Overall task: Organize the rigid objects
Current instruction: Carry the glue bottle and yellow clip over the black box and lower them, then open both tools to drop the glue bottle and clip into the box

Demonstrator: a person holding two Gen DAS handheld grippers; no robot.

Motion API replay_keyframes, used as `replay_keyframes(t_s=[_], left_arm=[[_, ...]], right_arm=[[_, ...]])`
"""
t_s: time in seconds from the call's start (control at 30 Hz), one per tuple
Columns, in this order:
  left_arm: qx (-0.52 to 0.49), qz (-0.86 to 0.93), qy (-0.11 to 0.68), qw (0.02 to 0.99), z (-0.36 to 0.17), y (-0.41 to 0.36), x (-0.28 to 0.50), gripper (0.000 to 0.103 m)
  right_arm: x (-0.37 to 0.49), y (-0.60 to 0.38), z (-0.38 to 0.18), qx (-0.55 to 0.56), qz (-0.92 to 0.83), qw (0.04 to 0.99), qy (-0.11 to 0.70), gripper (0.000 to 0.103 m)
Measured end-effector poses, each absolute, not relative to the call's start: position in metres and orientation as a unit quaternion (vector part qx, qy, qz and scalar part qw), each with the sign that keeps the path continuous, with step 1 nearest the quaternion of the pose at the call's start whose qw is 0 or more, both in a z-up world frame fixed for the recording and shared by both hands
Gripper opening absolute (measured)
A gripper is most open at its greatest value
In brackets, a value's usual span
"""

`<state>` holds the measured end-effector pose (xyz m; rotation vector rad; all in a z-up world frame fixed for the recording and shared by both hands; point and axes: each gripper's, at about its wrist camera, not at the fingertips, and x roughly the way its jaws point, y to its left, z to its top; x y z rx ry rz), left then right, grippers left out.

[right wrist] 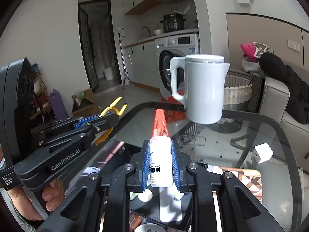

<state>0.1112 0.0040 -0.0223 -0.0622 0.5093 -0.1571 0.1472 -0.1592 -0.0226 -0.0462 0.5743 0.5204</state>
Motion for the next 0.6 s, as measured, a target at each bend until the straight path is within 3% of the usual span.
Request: replay_keyframes(t_s=[0.37,0.6], left_arm=[[-0.002,-0.090,0.371,0.924,-0.059,-0.022,0.141,0.006],[0.009,-0.090,0.420,0.903,-0.077,-0.029,0.151,0.006]], right_arm=[[0.175,-0.156,-0.073,-0.043,0.242,0.881,0.405,0.020],[0.174,-0.151,-0.088,-0.059,0.246,0.863,0.438,0.020]])
